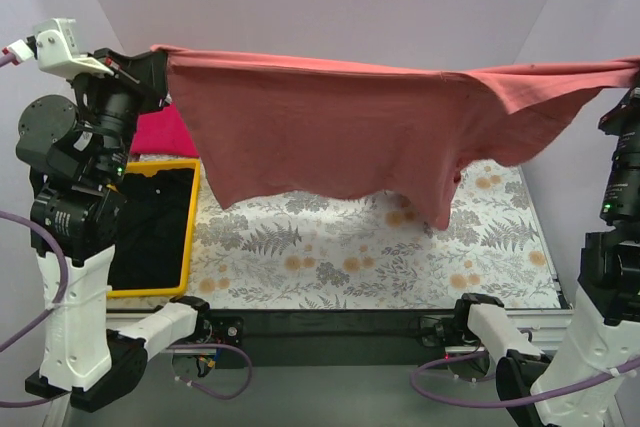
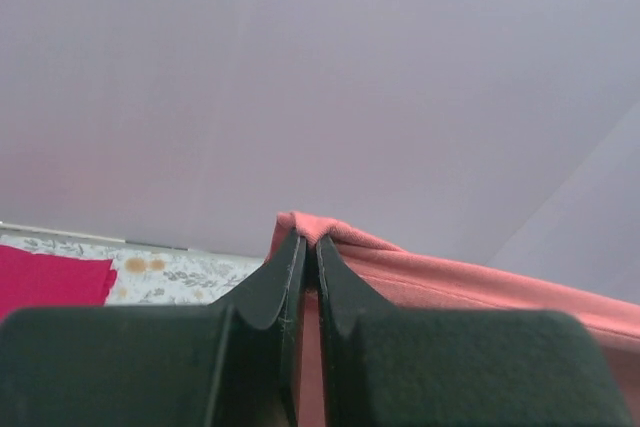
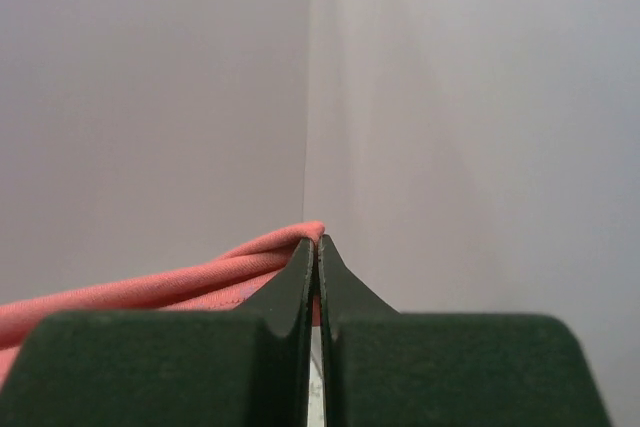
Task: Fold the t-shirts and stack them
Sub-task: Flatten the tshirt out, then fold the tshirt
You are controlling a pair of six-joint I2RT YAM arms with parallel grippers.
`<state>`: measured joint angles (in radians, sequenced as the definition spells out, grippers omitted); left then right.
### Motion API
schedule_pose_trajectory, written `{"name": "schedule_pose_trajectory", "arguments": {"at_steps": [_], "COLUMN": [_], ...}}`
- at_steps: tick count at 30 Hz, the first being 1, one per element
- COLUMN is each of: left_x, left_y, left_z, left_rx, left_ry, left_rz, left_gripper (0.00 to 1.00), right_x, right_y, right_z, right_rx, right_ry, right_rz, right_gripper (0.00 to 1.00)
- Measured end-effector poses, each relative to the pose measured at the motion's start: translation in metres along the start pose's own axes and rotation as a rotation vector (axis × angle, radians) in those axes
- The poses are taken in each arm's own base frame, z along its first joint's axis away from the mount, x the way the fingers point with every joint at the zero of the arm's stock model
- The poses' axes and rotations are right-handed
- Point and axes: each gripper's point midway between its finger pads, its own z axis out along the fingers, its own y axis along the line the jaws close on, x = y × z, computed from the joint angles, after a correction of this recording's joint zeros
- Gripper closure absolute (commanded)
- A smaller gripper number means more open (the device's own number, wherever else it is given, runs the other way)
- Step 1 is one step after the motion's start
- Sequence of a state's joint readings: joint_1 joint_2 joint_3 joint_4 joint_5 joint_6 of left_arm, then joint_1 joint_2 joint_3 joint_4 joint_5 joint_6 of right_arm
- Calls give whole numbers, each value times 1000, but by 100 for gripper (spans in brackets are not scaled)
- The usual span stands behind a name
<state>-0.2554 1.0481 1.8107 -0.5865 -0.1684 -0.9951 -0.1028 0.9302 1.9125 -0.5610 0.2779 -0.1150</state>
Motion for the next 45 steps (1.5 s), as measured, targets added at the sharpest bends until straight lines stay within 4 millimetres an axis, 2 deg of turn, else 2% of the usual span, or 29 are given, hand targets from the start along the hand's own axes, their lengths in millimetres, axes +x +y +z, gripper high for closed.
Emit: {"name": "schedule_pose_trajectory", "arguments": {"at_steps": [3, 6, 8, 9, 12, 14, 17, 18, 19, 20, 21, 23, 24, 26, 29, 31, 32, 38, 45], "left_x": [-7, 10, 38, 52, 120, 175, 278, 305, 340, 372, 401, 453, 471, 511, 542, 550, 548, 525, 524], "left_y": [-5, -3, 4, 8, 28, 48, 89, 101, 117, 132, 147, 175, 185, 209, 229, 236, 236, 231, 231], "left_z": [12, 36, 59, 69, 113, 138, 172, 178, 184, 189, 189, 188, 187, 183, 183, 186, 190, 220, 223], "left_rx": [8, -4, -26, -38, -95, -141, -224, -246, -277, -302, -330, -377, -392, -427, -449, -450, -446, -406, -389], "left_ry": [0, 43, 108, 138, 266, 362, 534, 578, 636, 685, 733, 817, 846, 908, 945, 946, 937, 850, 851], "left_rz": [19, 45, 69, 79, 116, 141, 180, 189, 200, 208, 216, 226, 227, 230, 227, 220, 215, 165, 113], "left_gripper": [100, 100, 100, 100, 100, 100, 100, 100, 100, 100, 100, 100, 100, 100, 100, 100, 100, 100, 100], "right_x": [-20, -19, -6, 7, 53, 101, 209, 241, 295, 319, 358, 423, 453, 501, 545, 559, 564, 562, 561], "right_y": [1, 11, 22, 30, 55, 73, 103, 111, 121, 126, 134, 148, 155, 167, 179, 182, 183, 187, 189], "right_z": [5, 26, 46, 60, 103, 132, 166, 171, 176, 177, 177, 177, 175, 170, 162, 159, 159, 166, 163], "right_rx": [-13, -50, -88, -116, -189, -240, -323, -345, -377, -390, -414, -452, -472, -504, -536, -544, -545, -543, -513], "right_ry": [-51, -54, -31, -2, 84, 160, 333, 388, 476, 516, 582, 687, 736, 805, 869, 886, 890, 866, 898], "right_rz": [-31, -62, -79, -90, -115, -123, -130, -130, -128, -128, -126, -122, -120, -108, -93, -83, -81, -60, 1], "right_gripper": [99, 99, 99, 99, 99, 99, 99, 99, 99, 99, 99, 99, 99, 99, 99, 99, 99, 99, 99]}}
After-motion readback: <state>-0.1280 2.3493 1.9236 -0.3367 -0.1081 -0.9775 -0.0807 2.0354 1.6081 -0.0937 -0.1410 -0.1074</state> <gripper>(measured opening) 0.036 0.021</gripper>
